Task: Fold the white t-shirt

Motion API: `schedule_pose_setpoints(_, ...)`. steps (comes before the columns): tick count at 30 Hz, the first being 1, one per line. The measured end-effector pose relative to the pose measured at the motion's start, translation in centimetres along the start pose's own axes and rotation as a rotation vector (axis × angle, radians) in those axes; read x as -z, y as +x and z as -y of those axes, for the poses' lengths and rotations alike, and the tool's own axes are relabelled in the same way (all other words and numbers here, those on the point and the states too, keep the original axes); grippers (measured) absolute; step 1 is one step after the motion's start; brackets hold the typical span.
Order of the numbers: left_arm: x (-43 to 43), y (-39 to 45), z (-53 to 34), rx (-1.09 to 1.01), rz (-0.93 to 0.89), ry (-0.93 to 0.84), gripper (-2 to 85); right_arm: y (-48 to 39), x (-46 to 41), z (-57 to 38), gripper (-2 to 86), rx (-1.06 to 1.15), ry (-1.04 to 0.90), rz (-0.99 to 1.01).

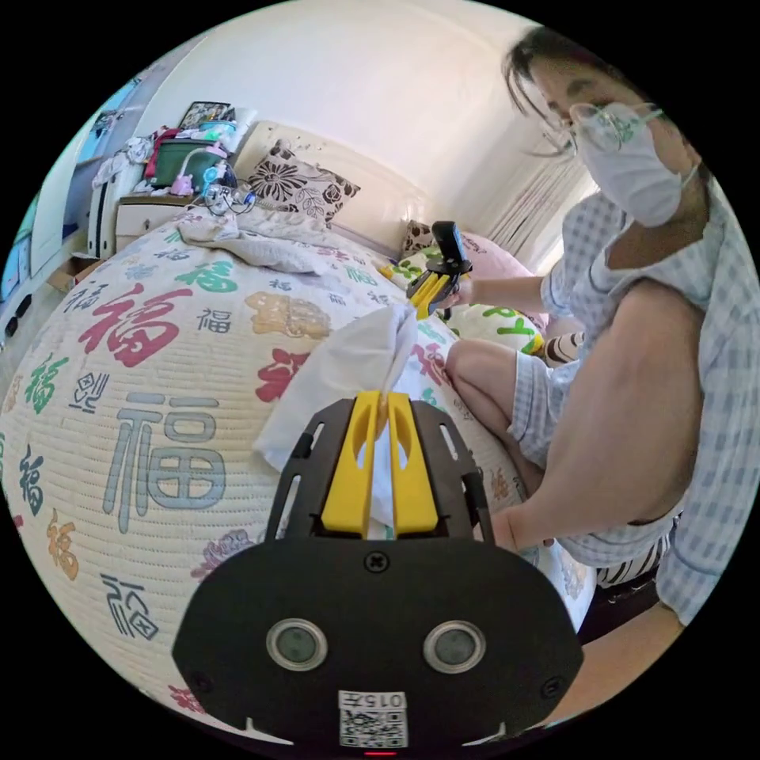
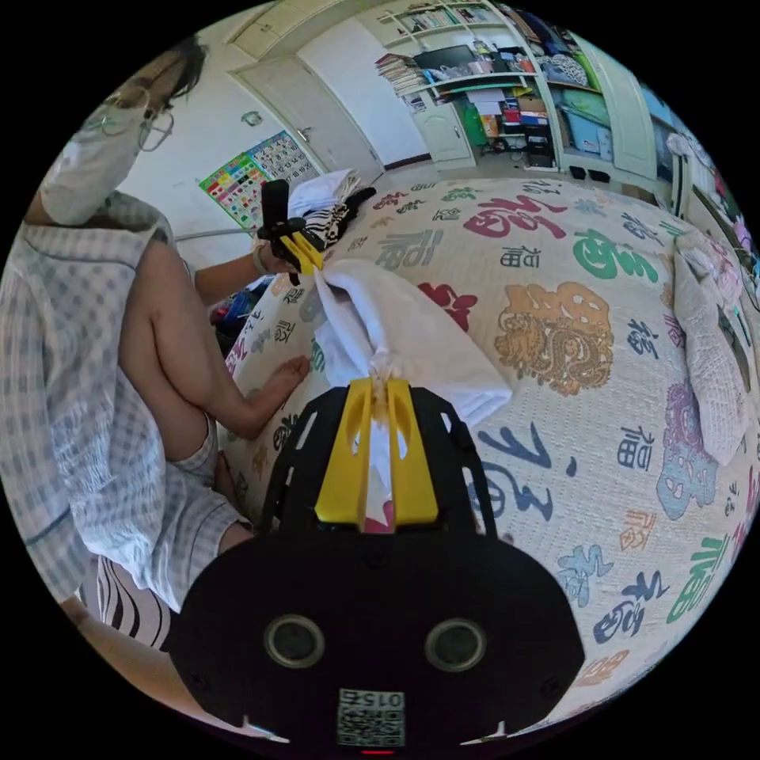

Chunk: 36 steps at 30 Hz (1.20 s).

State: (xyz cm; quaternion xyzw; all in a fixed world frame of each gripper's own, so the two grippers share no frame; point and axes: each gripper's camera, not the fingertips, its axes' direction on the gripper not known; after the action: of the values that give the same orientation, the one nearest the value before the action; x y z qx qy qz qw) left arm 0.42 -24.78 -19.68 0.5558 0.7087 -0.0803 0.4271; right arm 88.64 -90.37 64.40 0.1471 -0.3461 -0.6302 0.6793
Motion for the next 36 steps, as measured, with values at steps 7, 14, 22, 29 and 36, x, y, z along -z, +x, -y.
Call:
schedule_pose_setpoints(7,-6.0,5.7,-4.6,0.039,0.100,-0.179,0.7,-5.2,-7.7,-1.2,4.2,0.074,-0.209,-0.127)
schedule_pose_setpoints(14,-7.0,10.2,-5.7,0.111,0.201,-0.280,7.0,-8.3,-10.2,-0.7,7.0,0.018,-0.341,-0.219)
schedule_pose_setpoints(22,-9.3,13.7,-2.9,-0.076,0.394,-0.287,5.3,-12.3,-15.6,2.9,5.9,0.160,-0.329,-0.397)
schedule_pose_setpoints(29,-8.4,12.5,-5.8,-0.011,0.355,-0.303,-0.3,-10.3,-17.6,2.1,-0.1,0.070,-0.341,-0.455)
schedule_pose_setpoints(36,-3.9,9.9,-8.1,0.215,0.180,-0.176,5.9,-6.2,-16.7,2.6,6.9,-0.138,-0.225,-0.157)
